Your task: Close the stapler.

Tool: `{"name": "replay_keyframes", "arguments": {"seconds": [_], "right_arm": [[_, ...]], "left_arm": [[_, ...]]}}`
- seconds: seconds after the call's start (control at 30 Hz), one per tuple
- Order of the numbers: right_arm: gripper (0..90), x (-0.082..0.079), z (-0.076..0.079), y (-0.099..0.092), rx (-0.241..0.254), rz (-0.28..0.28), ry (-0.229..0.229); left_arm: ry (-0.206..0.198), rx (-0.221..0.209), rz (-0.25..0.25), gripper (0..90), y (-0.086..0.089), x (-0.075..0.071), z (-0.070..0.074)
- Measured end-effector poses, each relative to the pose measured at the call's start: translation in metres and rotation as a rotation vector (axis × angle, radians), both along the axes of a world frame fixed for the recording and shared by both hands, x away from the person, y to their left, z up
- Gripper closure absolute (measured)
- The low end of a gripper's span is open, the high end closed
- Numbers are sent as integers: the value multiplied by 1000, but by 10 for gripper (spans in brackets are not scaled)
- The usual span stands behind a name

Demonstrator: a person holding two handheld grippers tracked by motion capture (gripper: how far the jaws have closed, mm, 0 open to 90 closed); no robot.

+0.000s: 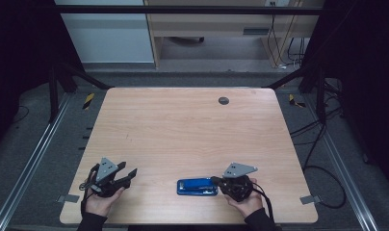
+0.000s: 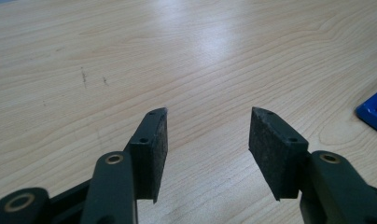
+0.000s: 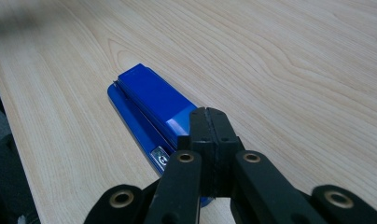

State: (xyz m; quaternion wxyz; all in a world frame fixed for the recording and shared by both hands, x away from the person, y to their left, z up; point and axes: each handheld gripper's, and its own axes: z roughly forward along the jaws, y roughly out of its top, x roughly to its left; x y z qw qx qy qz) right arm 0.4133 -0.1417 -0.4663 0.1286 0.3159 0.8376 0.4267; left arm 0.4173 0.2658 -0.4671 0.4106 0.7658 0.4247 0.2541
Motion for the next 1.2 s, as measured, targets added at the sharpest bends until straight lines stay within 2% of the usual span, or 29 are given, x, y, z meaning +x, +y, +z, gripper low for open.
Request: {"name": "replay_keyframes", "arguments": {"seconds": [0.1, 0.17, 0.5, 0.53, 0.77, 0.87, 0.93, 1.2], "right_arm": [[900, -1, 3, -1, 32, 13, -34], [900, -2, 7, 0, 24, 1, -47], [898, 1, 14, -10, 94, -26, -71], [863, 2, 14, -12, 100, -36, -76], [791, 9, 14, -30, 96, -99, -83], [722, 12, 11, -39, 86, -143, -83], [679, 15, 8, -46, 79, -171, -67], [519, 24, 3, -66, 54, -255, -73]], "left_arm": [[1, 0, 0, 471, 0, 0, 0], [1, -1, -1, 471, 0, 0, 0], [2, 0, -7, 467, -1, 0, 0], [3, -4, -6, 467, -1, 0, 0], [10, -6, -15, 455, -1, 1, -1], [10, -13, -15, 440, -1, 1, -1], [12, -8, -25, 434, -1, 1, -1], [28, -11, -27, 403, -2, 3, -3]]}}
